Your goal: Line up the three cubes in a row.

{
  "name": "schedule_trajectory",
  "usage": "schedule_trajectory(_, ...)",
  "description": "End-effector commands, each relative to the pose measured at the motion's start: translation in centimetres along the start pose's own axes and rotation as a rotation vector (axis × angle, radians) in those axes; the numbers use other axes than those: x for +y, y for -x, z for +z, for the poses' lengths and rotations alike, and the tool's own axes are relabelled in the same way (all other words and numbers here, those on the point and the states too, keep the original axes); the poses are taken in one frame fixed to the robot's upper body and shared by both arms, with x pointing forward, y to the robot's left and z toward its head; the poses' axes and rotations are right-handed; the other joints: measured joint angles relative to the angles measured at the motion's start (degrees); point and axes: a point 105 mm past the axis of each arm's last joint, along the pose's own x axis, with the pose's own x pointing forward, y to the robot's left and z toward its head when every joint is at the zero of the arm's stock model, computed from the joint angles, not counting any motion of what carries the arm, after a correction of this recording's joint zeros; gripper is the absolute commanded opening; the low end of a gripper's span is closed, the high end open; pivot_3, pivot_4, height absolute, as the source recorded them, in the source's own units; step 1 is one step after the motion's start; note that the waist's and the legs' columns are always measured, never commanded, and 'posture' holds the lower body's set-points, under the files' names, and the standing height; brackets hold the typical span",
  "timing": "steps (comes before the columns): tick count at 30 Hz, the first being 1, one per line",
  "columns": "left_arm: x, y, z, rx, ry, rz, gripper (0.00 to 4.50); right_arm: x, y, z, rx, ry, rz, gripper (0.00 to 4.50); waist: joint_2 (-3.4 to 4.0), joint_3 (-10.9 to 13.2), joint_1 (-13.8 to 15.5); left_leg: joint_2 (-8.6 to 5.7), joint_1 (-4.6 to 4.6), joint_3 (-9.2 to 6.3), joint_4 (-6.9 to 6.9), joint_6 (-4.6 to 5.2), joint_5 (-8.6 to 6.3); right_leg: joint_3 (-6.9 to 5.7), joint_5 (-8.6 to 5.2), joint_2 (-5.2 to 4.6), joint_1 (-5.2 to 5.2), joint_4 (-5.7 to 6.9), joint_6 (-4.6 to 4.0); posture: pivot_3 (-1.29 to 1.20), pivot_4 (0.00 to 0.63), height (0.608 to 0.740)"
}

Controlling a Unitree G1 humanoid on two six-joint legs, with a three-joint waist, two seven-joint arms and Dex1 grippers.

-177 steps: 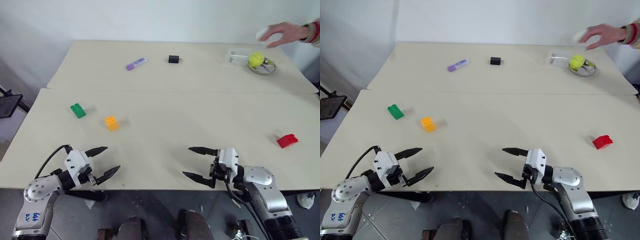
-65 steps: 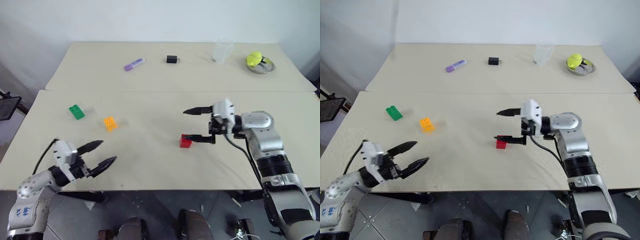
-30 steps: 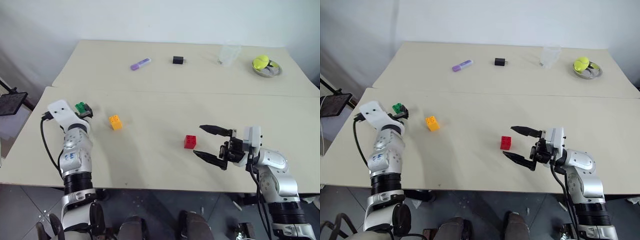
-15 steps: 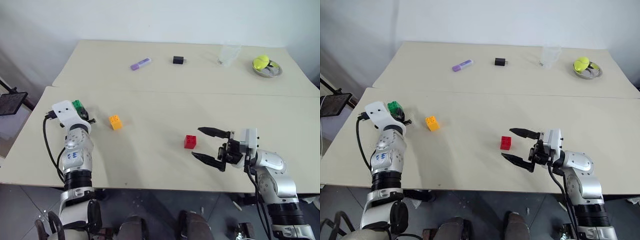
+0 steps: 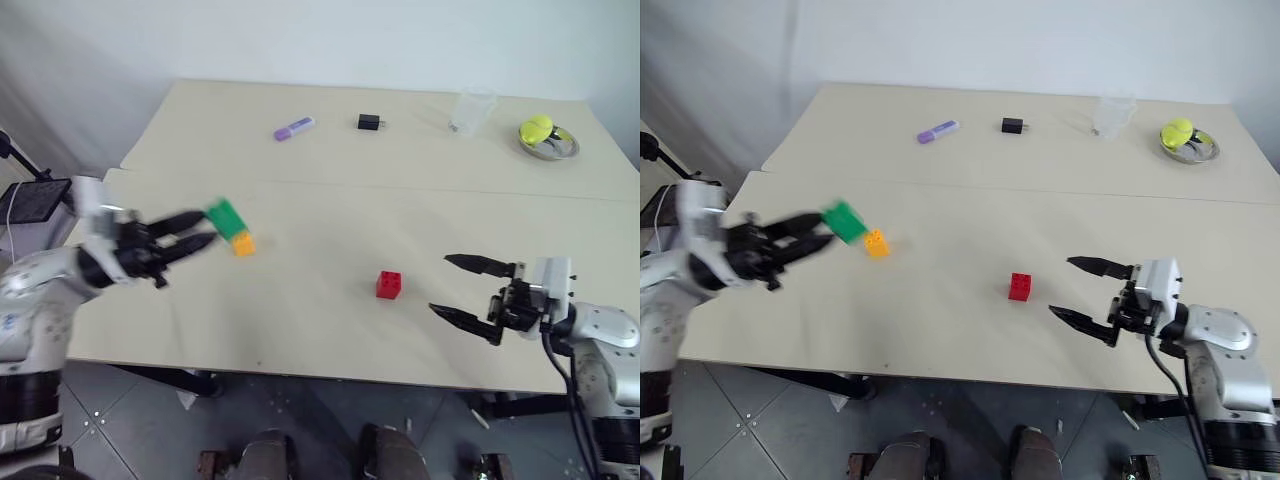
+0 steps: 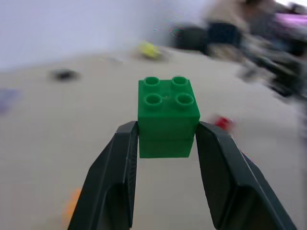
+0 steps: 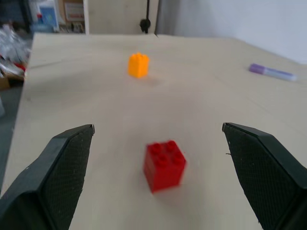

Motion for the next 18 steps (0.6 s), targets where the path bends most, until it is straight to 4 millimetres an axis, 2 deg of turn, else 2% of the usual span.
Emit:
schedule_trajectory(1,-0.3,-4.4,-3.9,0.136,-0.014,-0.171,1.46,0.5,0.5,0.2,0.0,0.009,0.006,4.5,-0.01,0.01,-0.55,0.02,-0.04,0.02,0.0,-0.01,0.0,0.01,-0.01,0.06,-0.01,-0.05,-0.01,0.0,0.15,0.74)
schedule_trajectory(4,0.6,-8.3,-6.6,0.243,-0.095,-0.217,1.46,1.0,0.4,0.3,0.0,0.008,0.013,4.5,-0.04,0.03,-0.82,0.02,-0.08,0.03,-0.03,-0.02,0.01,-0.02,0.0,0.11,-0.06,-0.08,-0.01,0.0,0.15,0.74)
schedule_trajectory(8,0.1,-11.8,-7.9,0.252,-0.142,-0.345,1.46,1.4,1.1,0.7,0.012,0.019,-0.007,4.5,-0.11,0.07,-1.42,0.02,-0.11,0.09,-0.12,-0.01,0.02,-0.01,0.01,0.11,-0.16,-0.08,0.02,0.0,0.15,0.74)
schedule_trajectory(12,0.5,-12.0,-8.2,0.269,-0.165,-0.378,1.46,1.8,1.6,0.7,0.023,0.024,-0.037,4.5,-0.17,0.1,-1.87,0.03,-0.14,0.09,-0.13,-0.01,0.02,-0.01,0.02,0.1,-0.2,-0.08,0.03,0.0,0.15,0.74)
schedule_trajectory(18,1.7,-11.9,-8.3,0.276,-0.186,-0.326,1.46,2.4,1.3,0.6,0.012,0.018,-0.056,4.5,-0.19,0.11,-1.94,0.04,-0.14,0.05,-0.03,0.02,0.02,0.02,0.02,0.08,-0.18,-0.03,0.03,0.0,0.15,0.74)
